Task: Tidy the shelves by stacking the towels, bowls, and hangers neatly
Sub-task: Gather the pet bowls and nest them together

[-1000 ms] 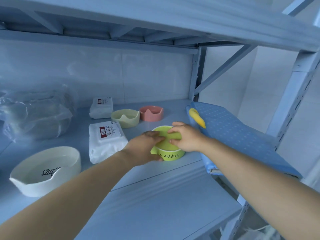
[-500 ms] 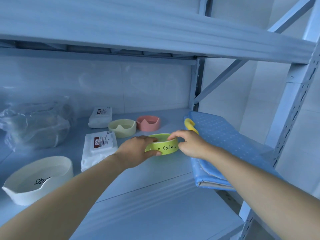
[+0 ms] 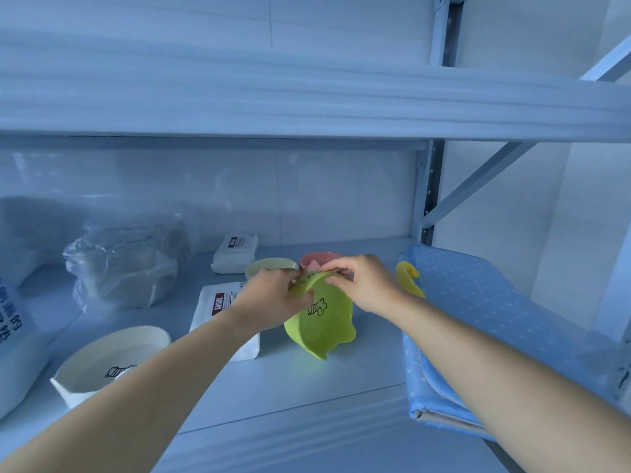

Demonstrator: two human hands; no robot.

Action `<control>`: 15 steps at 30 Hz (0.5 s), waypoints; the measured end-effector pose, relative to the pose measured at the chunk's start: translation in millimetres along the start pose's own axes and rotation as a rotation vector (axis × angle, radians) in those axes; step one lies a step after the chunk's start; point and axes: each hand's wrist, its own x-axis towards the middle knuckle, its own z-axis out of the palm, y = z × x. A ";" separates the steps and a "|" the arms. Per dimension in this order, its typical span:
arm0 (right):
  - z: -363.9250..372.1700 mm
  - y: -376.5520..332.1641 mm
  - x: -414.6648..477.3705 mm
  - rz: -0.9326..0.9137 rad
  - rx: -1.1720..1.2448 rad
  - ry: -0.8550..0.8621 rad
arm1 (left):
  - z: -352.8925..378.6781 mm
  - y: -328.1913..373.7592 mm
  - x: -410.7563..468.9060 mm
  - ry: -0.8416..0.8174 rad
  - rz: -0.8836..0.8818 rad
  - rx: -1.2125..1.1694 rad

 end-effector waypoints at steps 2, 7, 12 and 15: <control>3.2 -0.2 2.3 -0.019 -0.032 0.007 | -0.7 -2.8 3.4 -0.002 -0.051 -0.056; 4.6 13.4 -3.0 -0.101 -0.254 -0.110 | 2.6 -6.4 10.9 -0.001 0.001 -0.036; 1.1 23.5 -11.3 -0.111 -0.325 -0.163 | 14.4 -16.5 19.8 0.033 -0.038 0.012; 0.5 27.1 -18.0 -0.108 -0.345 -0.241 | 21.3 -23.8 24.4 -0.017 -0.079 0.064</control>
